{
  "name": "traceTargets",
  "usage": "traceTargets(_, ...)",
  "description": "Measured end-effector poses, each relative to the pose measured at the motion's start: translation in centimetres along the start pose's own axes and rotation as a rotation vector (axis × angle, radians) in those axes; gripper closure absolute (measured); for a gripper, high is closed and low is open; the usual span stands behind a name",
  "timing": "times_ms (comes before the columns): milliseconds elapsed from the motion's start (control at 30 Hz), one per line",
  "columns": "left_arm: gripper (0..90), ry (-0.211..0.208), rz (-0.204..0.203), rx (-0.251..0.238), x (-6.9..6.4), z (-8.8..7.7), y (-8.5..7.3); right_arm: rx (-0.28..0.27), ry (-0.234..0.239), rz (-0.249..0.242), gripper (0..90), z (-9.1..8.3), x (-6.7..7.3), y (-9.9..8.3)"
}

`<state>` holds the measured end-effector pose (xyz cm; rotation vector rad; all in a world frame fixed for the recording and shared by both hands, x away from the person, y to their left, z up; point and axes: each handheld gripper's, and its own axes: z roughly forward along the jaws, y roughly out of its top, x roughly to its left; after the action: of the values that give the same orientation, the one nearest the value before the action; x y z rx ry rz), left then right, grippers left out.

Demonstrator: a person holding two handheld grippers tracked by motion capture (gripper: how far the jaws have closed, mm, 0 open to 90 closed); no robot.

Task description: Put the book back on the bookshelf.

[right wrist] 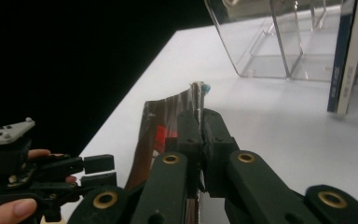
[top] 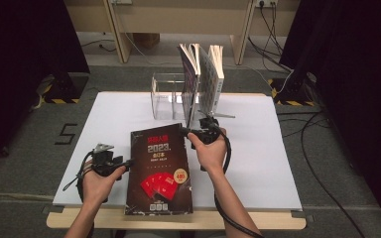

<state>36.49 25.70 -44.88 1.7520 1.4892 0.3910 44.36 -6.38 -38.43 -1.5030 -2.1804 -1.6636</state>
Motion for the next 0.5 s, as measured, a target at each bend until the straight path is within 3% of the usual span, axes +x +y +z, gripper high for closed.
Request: traceTargets(500, 46.2, 0.007, -0.003, -0.02, 0.2, -0.3, 0.2, -0.122, 0.028, -0.049, 87.8, -2.3, 1.5, 1.9)
